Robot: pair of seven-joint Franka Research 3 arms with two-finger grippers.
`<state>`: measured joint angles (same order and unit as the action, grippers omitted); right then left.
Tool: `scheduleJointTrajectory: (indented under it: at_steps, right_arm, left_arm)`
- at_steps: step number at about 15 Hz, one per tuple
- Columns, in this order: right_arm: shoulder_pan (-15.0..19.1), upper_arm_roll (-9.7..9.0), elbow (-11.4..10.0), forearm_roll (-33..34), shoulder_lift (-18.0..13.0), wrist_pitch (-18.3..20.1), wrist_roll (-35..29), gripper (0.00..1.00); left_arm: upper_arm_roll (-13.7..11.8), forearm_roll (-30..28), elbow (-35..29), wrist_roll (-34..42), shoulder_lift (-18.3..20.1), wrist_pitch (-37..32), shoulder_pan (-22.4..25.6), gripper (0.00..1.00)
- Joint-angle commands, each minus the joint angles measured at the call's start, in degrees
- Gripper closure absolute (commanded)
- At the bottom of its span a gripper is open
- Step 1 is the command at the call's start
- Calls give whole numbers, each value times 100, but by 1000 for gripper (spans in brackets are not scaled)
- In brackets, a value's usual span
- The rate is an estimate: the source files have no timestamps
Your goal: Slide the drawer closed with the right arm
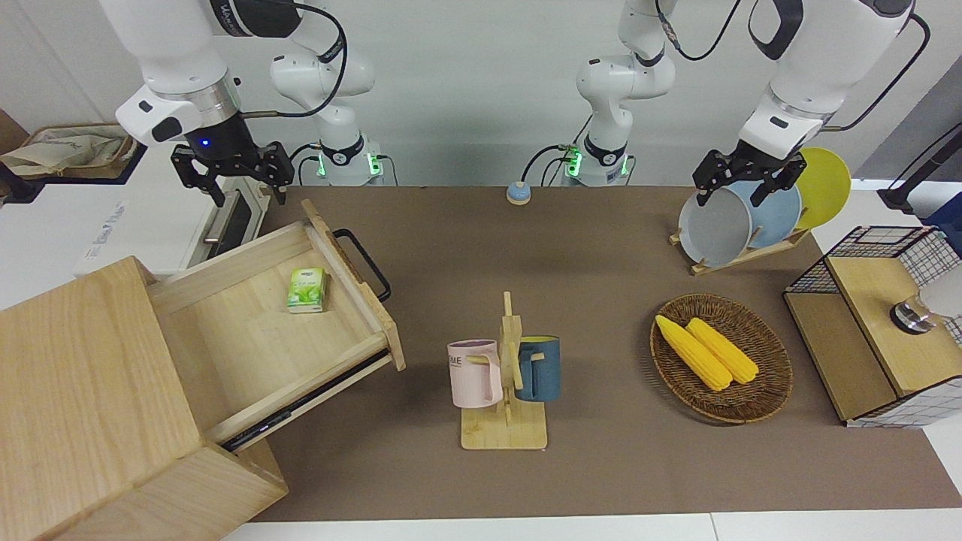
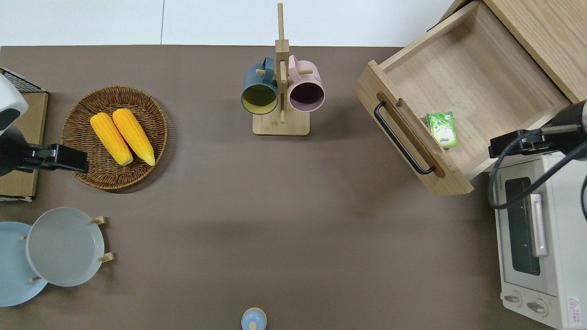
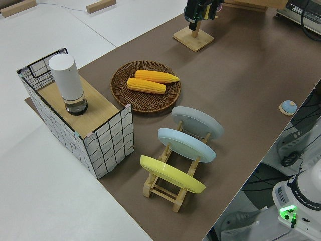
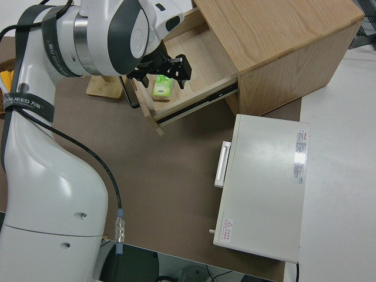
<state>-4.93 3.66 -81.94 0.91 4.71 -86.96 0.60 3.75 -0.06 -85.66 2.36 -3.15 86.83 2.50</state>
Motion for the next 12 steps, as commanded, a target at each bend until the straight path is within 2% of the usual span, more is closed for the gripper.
scheduleJointTrajectory:
  at_steps: [1,2,3,5,6,7,12]
  right_arm:
    - [10,-6,11,41,-14,-6,-25,25]
    - [19,3,11,24,-14,12,-17,79]
    - [27,3,11,15,-14,38,-8,244]
    - [45,3,20,6,-14,196,10,699]
    - [36,3,20,15,-14,232,27,886]
    - [28,3,20,15,-14,232,27,999]
    - [10,3,20,15,-14,241,27,1000]
  left_arm:
    - [3,103,58,-60,25,-105,-30,7]
    - [3,103,58,-60,17,-105,-30,5]
    - [3,103,58,-60,17,-105,-30,7]
    - [3,103,58,-60,25,-105,-30,7]
    - [3,103,49,-60,25,-105,-30,7]
    - [3,103,49,-60,25,-105,-30,7]
    - [3,103,49,-60,17,-105,-30,7]
